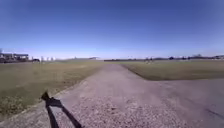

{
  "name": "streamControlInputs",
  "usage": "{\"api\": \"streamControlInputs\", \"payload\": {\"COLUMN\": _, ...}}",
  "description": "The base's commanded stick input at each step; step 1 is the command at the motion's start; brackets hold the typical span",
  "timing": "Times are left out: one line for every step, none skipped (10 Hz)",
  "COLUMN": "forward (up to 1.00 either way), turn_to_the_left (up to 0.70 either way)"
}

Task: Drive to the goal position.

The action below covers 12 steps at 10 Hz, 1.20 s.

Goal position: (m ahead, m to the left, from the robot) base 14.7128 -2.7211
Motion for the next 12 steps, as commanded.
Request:
{"api": "streamControlInputs", "payload": {"forward": 0.70, "turn_to_the_left": 0.00}}
{"api": "streamControlInputs", "payload": {"forward": 0.70, "turn_to_the_left": 0.00}}
{"api": "streamControlInputs", "payload": {"forward": 0.70, "turn_to_the_left": 0.00}}
{"api": "streamControlInputs", "payload": {"forward": 0.70, "turn_to_the_left": 0.00}}
{"api": "streamControlInputs", "payload": {"forward": 0.70, "turn_to_the_left": 0.00}}
{"api": "streamControlInputs", "payload": {"forward": 0.70, "turn_to_the_left": 0.00}}
{"api": "streamControlInputs", "payload": {"forward": 0.70, "turn_to_the_left": 0.00}}
{"api": "streamControlInputs", "payload": {"forward": 0.70, "turn_to_the_left": 0.00}}
{"api": "streamControlInputs", "payload": {"forward": 0.70, "turn_to_the_left": 0.00}}
{"api": "streamControlInputs", "payload": {"forward": 0.70, "turn_to_the_left": 0.00}}
{"api": "streamControlInputs", "payload": {"forward": 0.70, "turn_to_the_left": 0.00}}
{"api": "streamControlInputs", "payload": {"forward": 0.70, "turn_to_the_left": 0.00}}
